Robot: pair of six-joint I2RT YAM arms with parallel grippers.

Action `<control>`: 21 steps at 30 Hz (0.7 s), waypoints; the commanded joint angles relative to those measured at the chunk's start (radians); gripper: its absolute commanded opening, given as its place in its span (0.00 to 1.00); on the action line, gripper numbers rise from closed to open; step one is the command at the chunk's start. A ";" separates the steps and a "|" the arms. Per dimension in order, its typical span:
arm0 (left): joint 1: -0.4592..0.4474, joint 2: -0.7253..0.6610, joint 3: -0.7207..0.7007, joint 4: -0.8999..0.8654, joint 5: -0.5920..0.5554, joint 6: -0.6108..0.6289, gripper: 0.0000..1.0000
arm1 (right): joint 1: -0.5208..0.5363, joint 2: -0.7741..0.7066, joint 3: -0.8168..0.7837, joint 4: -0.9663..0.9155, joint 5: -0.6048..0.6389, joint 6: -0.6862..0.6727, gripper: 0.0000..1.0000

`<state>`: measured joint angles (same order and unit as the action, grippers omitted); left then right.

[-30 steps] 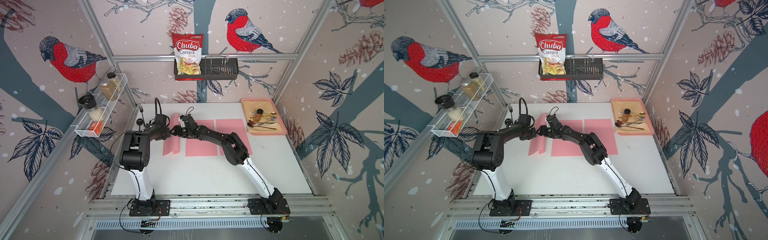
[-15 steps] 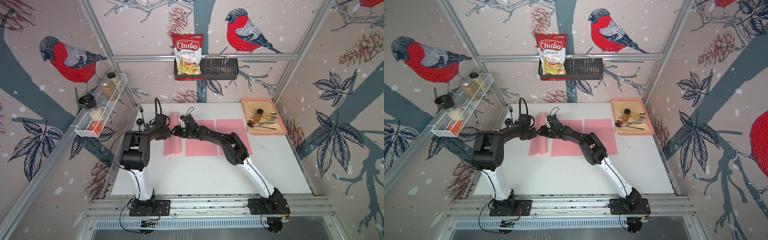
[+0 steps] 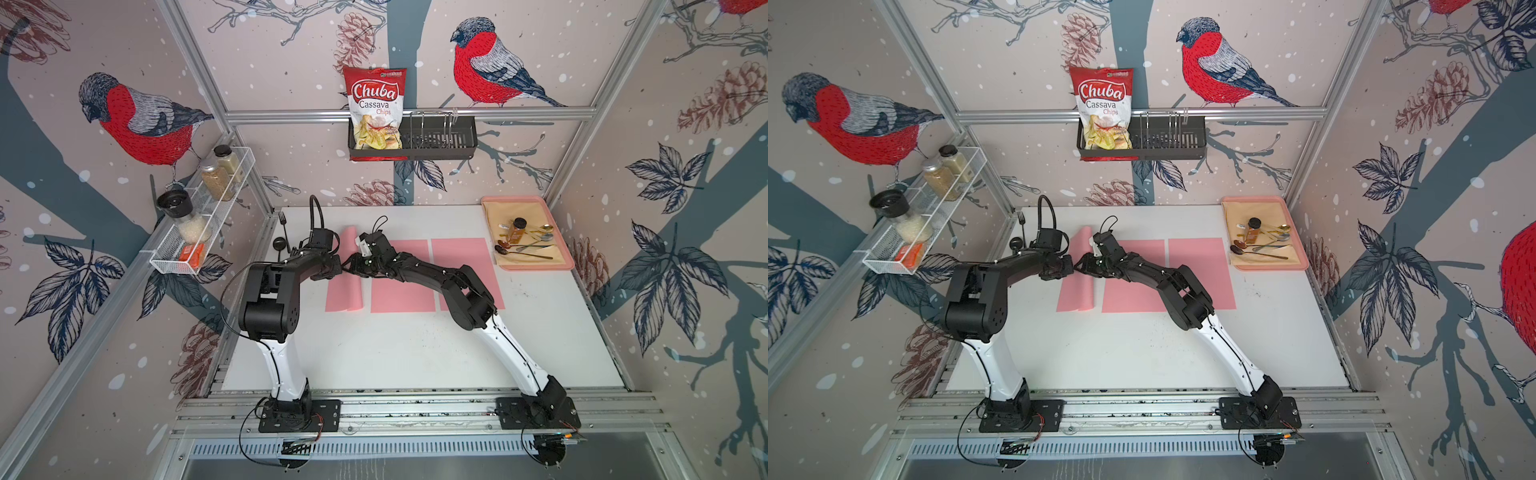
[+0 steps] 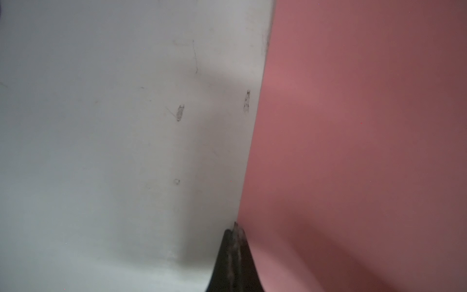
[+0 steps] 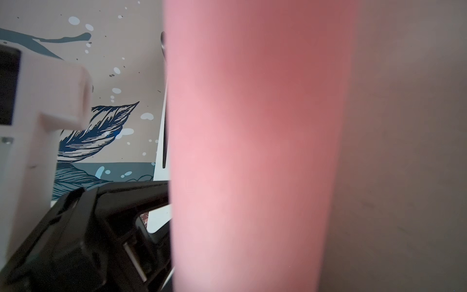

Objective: Fold the rectangular paper in half along the long edge
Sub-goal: Pick up the paper from the center of the board.

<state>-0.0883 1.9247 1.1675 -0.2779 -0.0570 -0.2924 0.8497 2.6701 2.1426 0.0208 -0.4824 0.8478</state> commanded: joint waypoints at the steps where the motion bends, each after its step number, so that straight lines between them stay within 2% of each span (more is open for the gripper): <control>1: -0.004 0.017 -0.011 -0.145 0.103 -0.016 0.00 | -0.003 -0.002 -0.012 -0.032 -0.023 0.021 0.38; 7: -0.004 0.005 -0.014 -0.136 0.107 -0.015 0.00 | -0.016 -0.029 -0.066 0.042 -0.060 0.053 0.36; 11: -0.004 -0.032 -0.030 -0.093 0.146 -0.013 0.00 | -0.028 -0.051 -0.101 0.093 -0.084 0.071 0.30; 21: -0.004 -0.111 -0.065 -0.019 0.182 -0.025 0.00 | -0.055 -0.133 -0.209 0.257 -0.184 0.133 0.30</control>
<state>-0.0910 1.8343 1.1107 -0.3107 0.0872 -0.3107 0.7986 2.5675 1.9503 0.1856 -0.6155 0.9497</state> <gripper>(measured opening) 0.048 0.300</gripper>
